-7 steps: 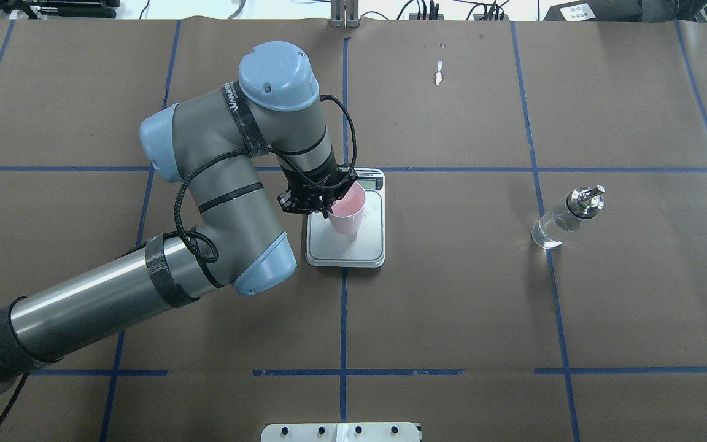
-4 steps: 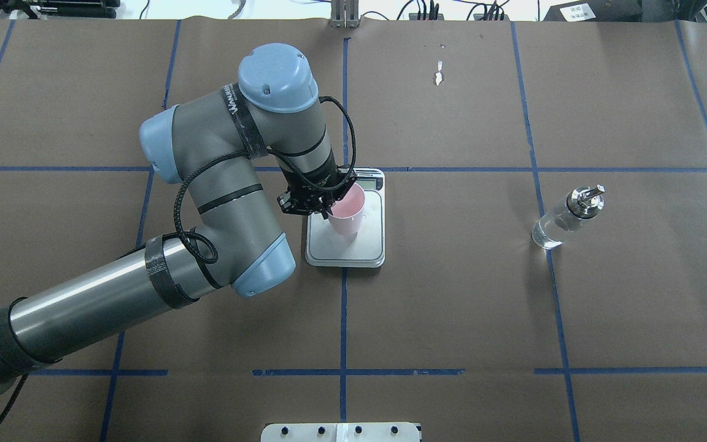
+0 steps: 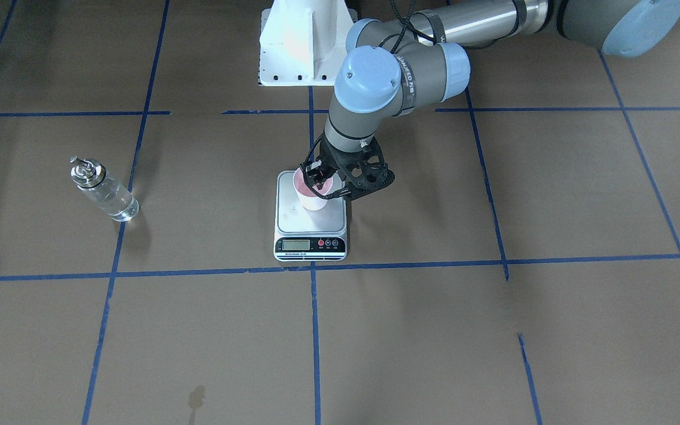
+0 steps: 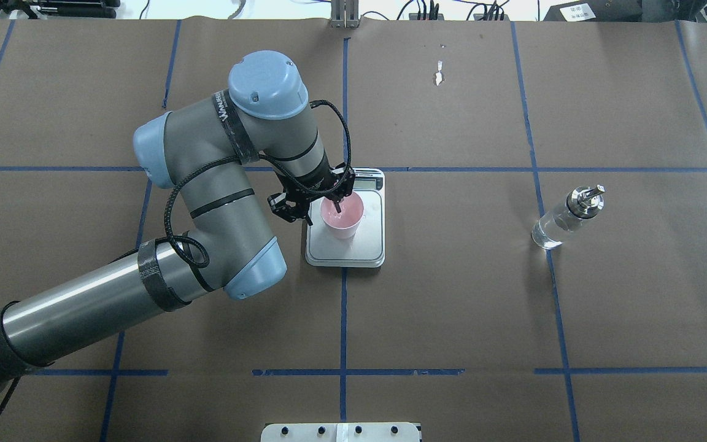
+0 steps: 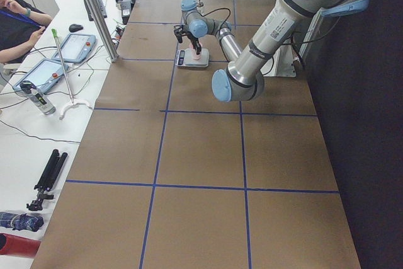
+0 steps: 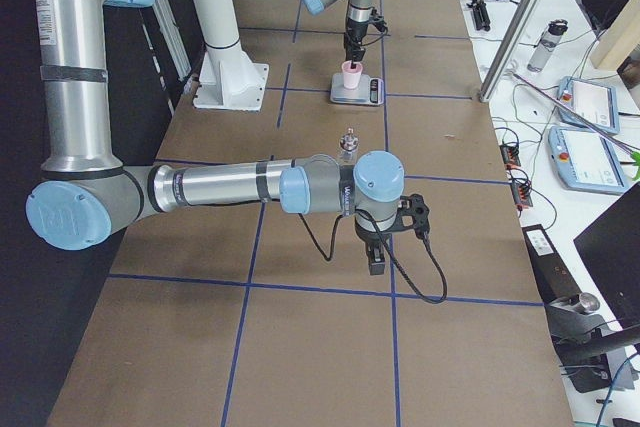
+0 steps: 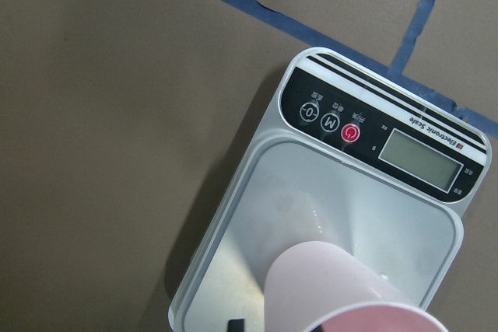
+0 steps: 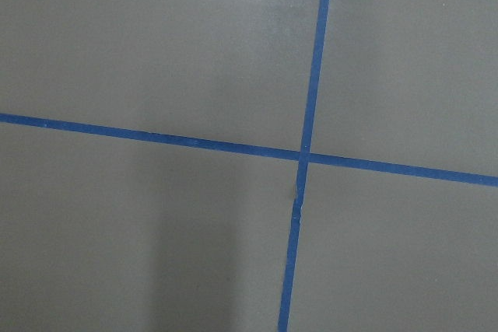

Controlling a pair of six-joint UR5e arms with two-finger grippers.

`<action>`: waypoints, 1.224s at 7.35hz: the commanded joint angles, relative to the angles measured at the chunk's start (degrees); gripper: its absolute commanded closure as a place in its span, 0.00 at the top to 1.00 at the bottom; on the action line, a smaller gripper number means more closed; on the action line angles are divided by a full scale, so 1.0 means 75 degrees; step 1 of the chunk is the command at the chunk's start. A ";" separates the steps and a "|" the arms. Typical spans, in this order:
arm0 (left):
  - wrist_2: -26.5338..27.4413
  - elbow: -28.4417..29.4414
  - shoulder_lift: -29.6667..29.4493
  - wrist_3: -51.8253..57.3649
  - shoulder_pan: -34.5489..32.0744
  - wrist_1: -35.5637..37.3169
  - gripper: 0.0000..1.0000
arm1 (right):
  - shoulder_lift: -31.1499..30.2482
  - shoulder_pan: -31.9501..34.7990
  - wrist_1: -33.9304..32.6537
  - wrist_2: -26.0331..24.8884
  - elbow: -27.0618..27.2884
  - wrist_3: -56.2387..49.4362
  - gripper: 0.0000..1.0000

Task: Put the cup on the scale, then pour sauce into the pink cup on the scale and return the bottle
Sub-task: 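Lower the cup onto the scale and open the left gripper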

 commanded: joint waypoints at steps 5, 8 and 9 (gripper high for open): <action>-0.0021 -0.2453 0.1072 0.0818 -0.0357 0.1118 1.00 | 0.0000 -0.0234 -0.0651 -0.0150 0.1293 -0.0021 1.00; -0.0021 -0.3229 0.1713 0.1756 -0.0861 0.1500 1.00 | -0.0164 -0.0304 -0.2576 -0.0034 0.3197 0.0583 1.00; -0.0010 -0.3556 0.2111 0.2120 -0.1002 0.1500 1.00 | -0.0327 -0.0885 -0.2335 -0.0056 0.3548 0.1679 1.00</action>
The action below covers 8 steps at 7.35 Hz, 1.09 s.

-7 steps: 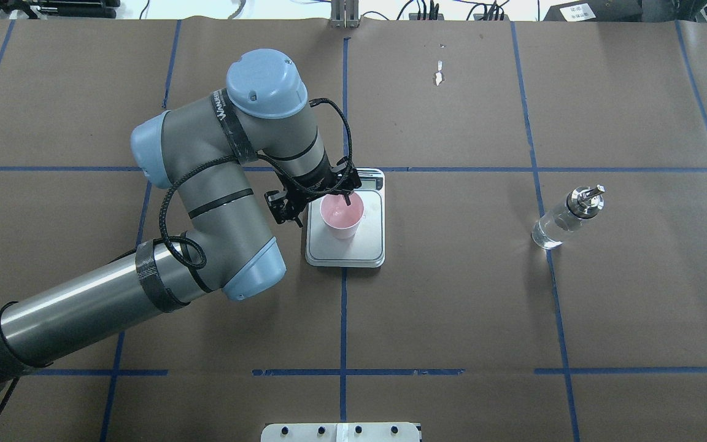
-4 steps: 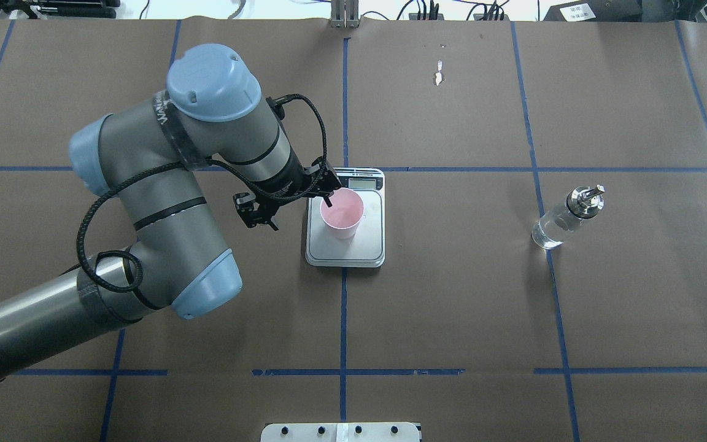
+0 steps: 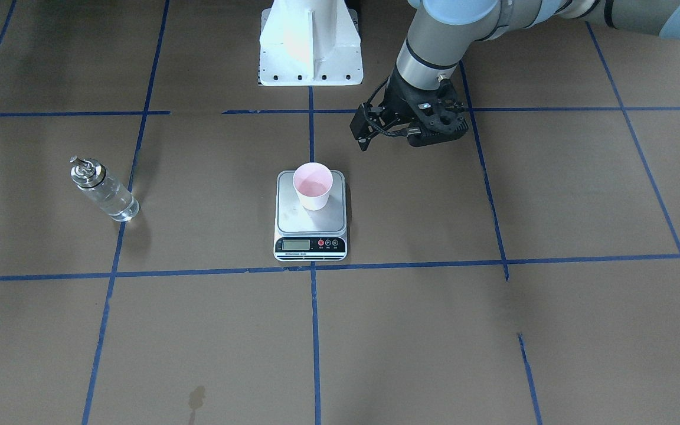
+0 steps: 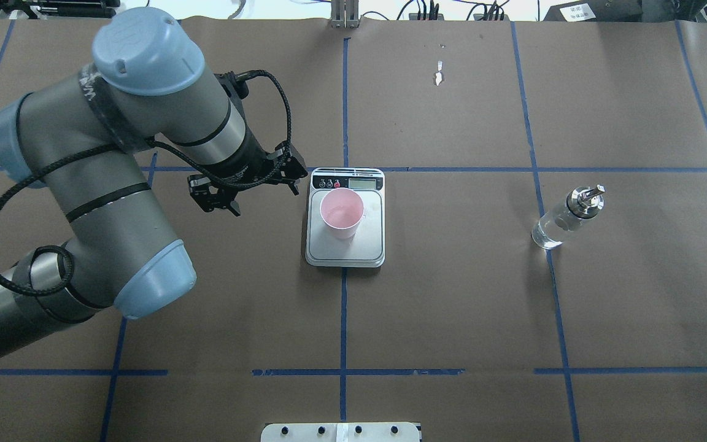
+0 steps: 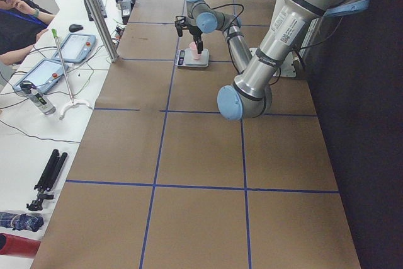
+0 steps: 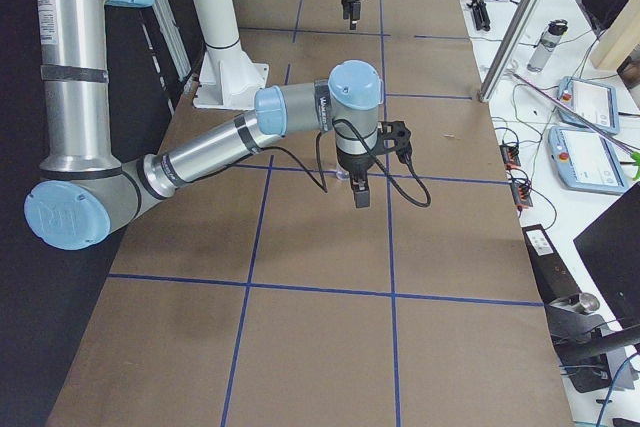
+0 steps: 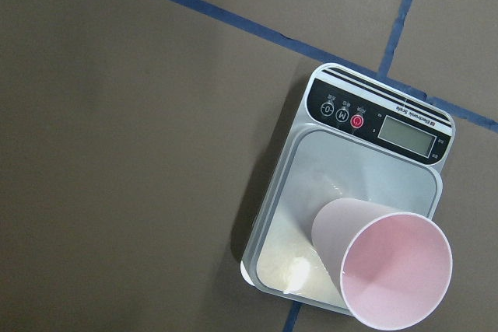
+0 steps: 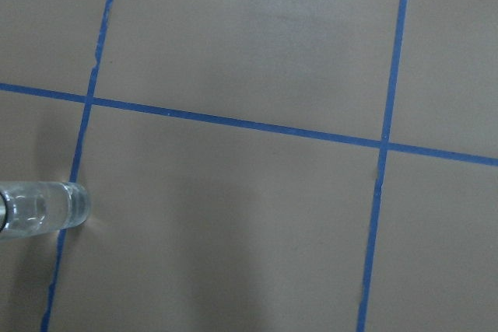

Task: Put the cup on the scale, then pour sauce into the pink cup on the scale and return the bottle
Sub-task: 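Withdraw the left gripper while the right gripper approaches the glass bottle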

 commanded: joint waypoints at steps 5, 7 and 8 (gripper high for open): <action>0.0056 -0.0537 0.0635 0.0833 -0.0312 0.0016 1.00 | -0.1113 -0.4682 0.2635 -0.2566 0.2489 0.7533 1.00; 0.0068 -0.0560 0.0774 0.0846 -0.0324 -0.0008 1.00 | -0.1054 -0.7177 0.3241 -0.5386 0.2646 0.9706 1.00; 0.0068 -0.0641 0.0915 0.0857 -0.0324 -0.0054 1.00 | -0.1100 -0.7861 0.3257 -0.6396 0.2658 0.9759 1.00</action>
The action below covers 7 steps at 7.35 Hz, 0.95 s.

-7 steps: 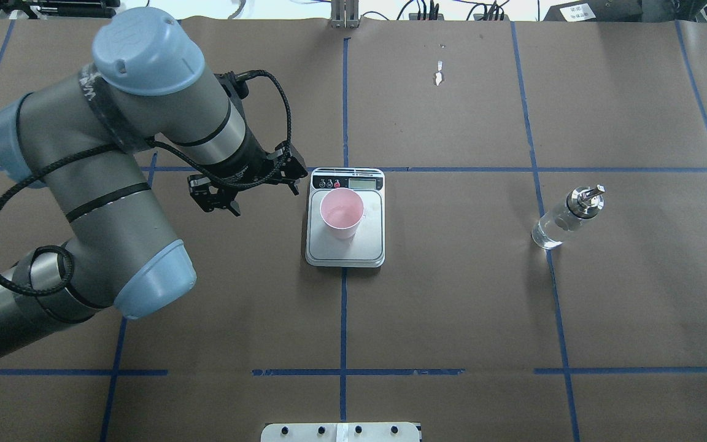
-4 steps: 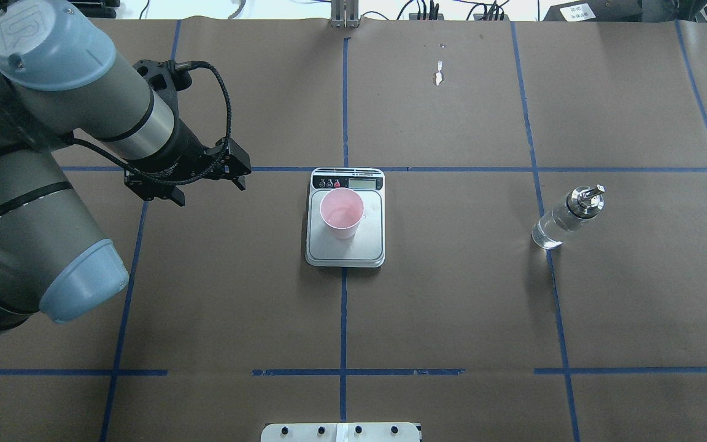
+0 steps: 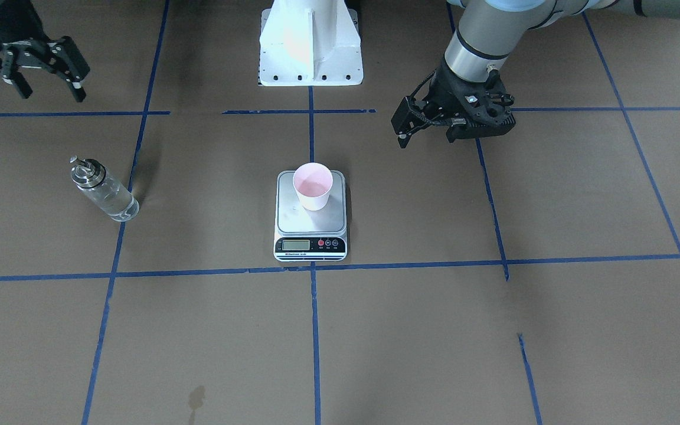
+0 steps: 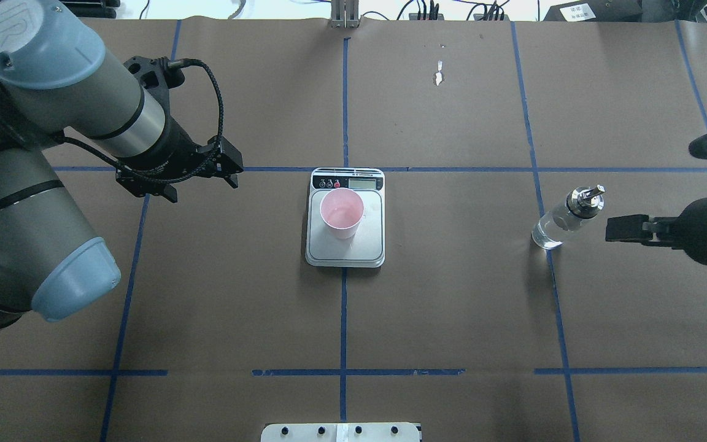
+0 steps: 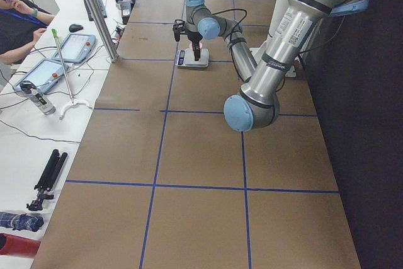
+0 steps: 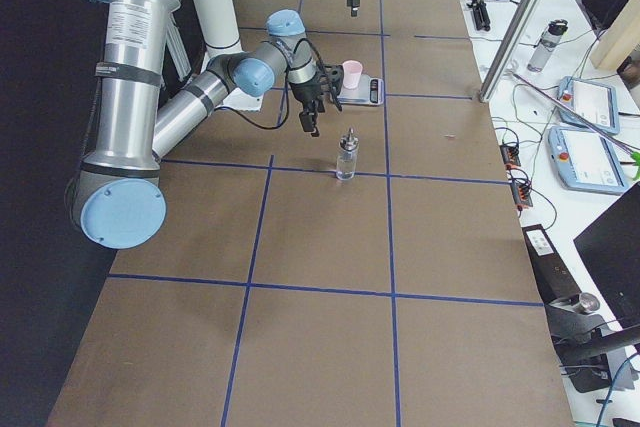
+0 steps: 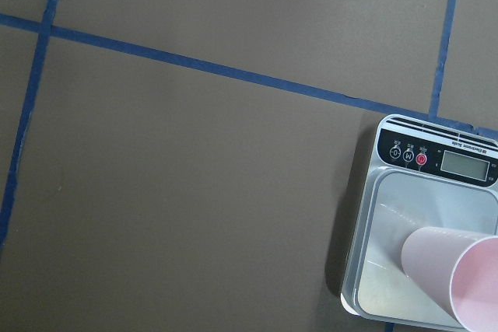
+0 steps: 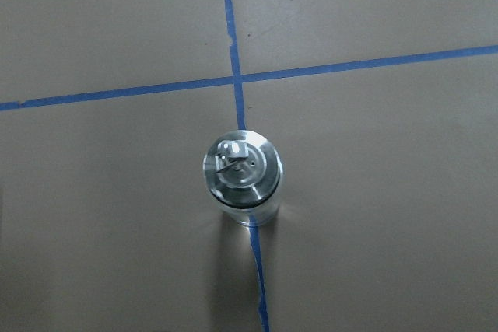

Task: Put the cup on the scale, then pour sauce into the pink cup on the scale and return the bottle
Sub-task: 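Withdraw the left gripper while the right gripper approaches the glass bottle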

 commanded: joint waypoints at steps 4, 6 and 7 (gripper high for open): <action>0.0016 -0.1014 0.1798 0.3186 -0.0761 -0.0020 1.00 | -0.0965 -0.1764 0.1836 -0.2566 -0.0161 0.0447 1.00; 0.0005 -0.1015 0.2455 0.4932 -0.1394 -0.0043 1.00 | -0.0979 -0.1764 0.2620 -0.3021 -0.0489 -0.0064 1.00; 0.0004 -0.0992 0.2609 0.5486 -0.1733 -0.0043 1.00 | -0.1165 -0.1764 0.3403 -0.3279 -0.0815 -0.0150 1.00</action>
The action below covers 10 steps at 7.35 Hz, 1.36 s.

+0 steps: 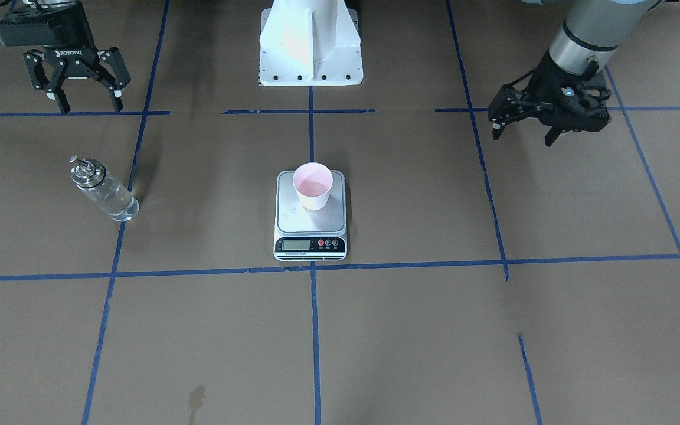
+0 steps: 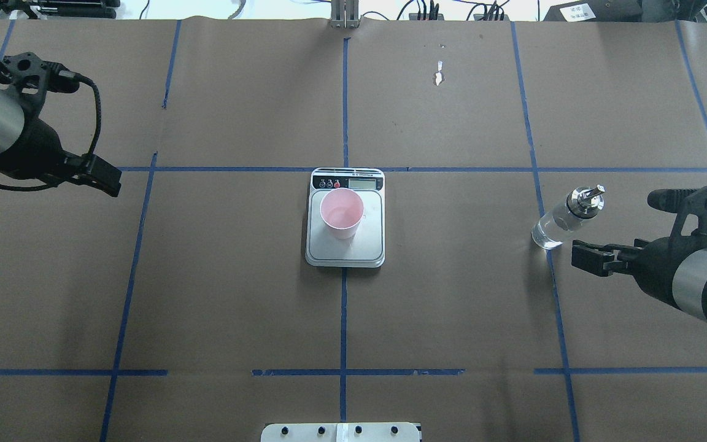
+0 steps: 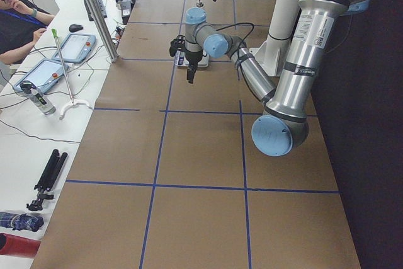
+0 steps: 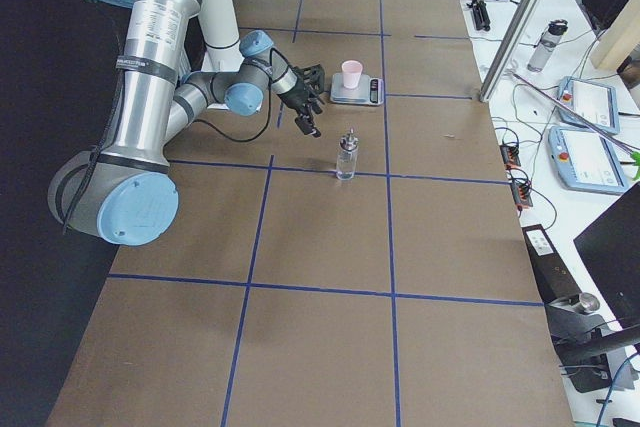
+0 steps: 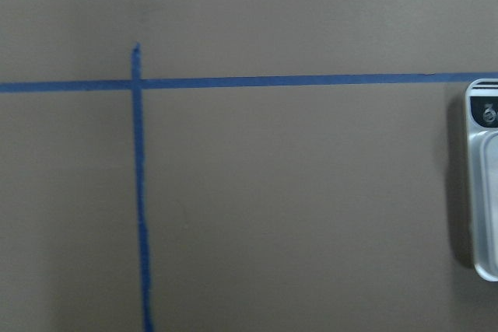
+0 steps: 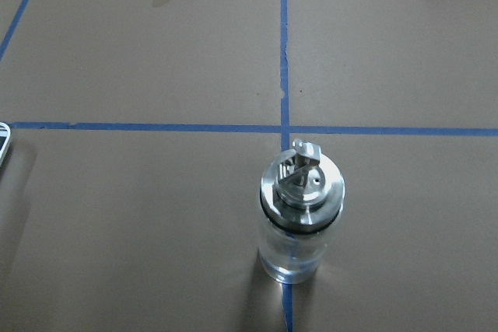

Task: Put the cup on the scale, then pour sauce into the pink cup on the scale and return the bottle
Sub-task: 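Withdraw the left gripper while the right gripper approaches the glass bottle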

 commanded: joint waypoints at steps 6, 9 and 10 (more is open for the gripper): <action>-0.0016 0.0111 0.0420 0.1345 -0.0723 -0.0006 1.00 | -0.0537 -0.1385 0.3372 -0.3077 -0.2197 -0.0764 1.00; -0.0016 0.0193 0.0420 0.1333 -0.0711 -0.0018 1.00 | -0.0397 -0.1715 0.4459 -0.3735 -0.3039 -0.0798 1.00; 0.0112 0.0216 0.0432 0.1333 -0.0711 -0.0018 1.00 | -0.0211 -0.1716 0.4508 -0.3853 -0.3274 -0.0798 1.00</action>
